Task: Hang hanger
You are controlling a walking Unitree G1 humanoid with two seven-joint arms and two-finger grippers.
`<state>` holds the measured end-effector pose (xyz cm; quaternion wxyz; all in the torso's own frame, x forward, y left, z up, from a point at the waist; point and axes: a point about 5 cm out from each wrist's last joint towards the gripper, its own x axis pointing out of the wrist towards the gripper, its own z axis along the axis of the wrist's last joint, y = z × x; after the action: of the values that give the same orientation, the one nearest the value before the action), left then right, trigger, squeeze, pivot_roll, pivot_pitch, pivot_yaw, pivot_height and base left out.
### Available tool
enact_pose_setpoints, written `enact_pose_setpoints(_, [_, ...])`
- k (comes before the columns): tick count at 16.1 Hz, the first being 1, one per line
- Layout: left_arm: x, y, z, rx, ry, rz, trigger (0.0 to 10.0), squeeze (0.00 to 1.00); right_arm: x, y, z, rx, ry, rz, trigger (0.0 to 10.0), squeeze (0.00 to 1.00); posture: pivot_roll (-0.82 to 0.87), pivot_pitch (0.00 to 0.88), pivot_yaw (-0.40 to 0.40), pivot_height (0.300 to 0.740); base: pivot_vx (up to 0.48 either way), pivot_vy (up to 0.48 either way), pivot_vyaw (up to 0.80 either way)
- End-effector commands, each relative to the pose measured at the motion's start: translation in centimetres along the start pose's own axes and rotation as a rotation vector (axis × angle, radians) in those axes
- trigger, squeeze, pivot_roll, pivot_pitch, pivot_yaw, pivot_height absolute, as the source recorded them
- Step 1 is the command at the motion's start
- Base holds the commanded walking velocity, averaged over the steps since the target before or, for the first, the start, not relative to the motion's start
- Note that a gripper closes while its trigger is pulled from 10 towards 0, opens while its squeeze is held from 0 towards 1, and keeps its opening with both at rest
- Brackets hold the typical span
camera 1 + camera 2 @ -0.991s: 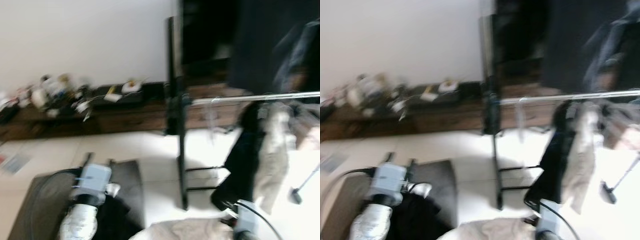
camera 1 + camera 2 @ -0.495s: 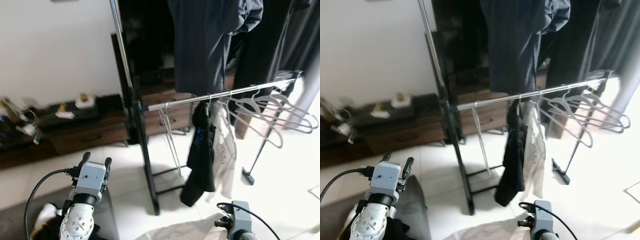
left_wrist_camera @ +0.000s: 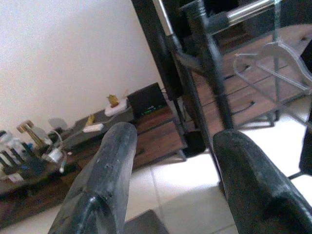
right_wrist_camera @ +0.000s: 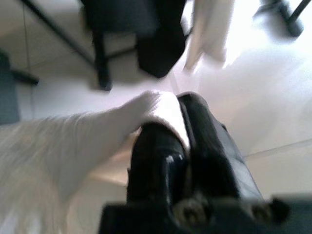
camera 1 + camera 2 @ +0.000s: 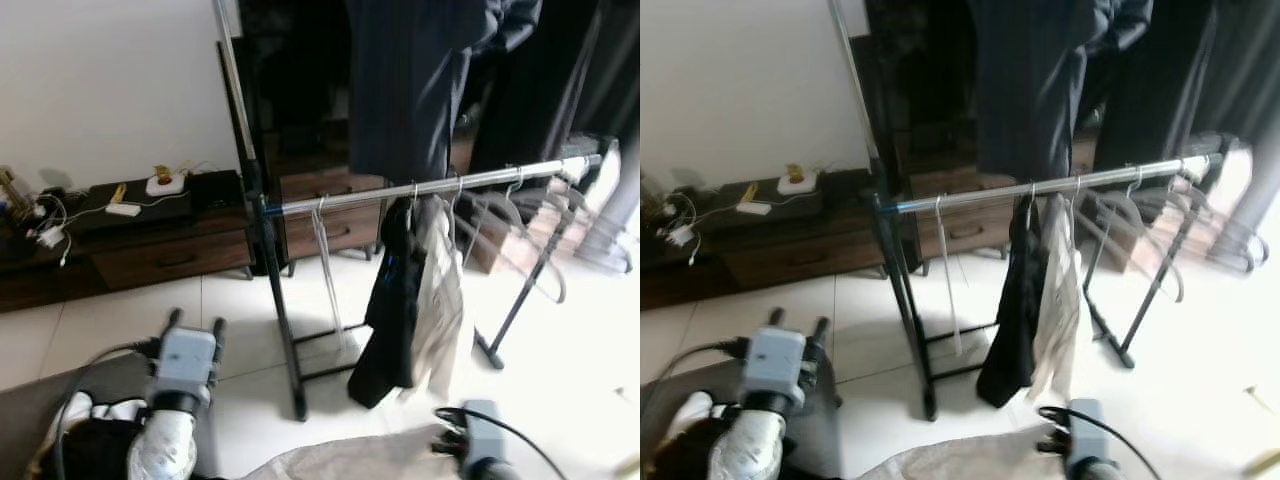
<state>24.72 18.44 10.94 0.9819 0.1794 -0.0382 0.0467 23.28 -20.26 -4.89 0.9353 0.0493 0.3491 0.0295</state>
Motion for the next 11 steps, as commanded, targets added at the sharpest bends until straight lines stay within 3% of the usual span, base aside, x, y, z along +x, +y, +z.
enact_pose_setpoints(1, [-0.14,0.57,-0.23,0.014,0.007,0.022,10.0,0.00,0.07,-0.06,0.63,-0.002,-0.033,0.001,10.0,0.00,0.15,0.056,-0.010,0.740,0.000,-0.424,0.00])
enact_pose_setpoints(6, [-0.25,0.50,-0.28,0.010,0.011,0.023,10.0,0.00,0.01,-0.10,0.62,-0.006,-0.035,0.021,10.0,0.00,0.14,0.062,-0.013,0.740,0.000,-0.426,0.00])
enact_pose_setpoints(11, [-0.36,0.53,-0.35,0.011,0.013,0.028,10.0,0.00,-0.03,0.10,0.62,-0.075,-0.033,0.049,10.0,0.00,0.14,0.067,-0.013,0.740,0.000,-0.426,0.00])
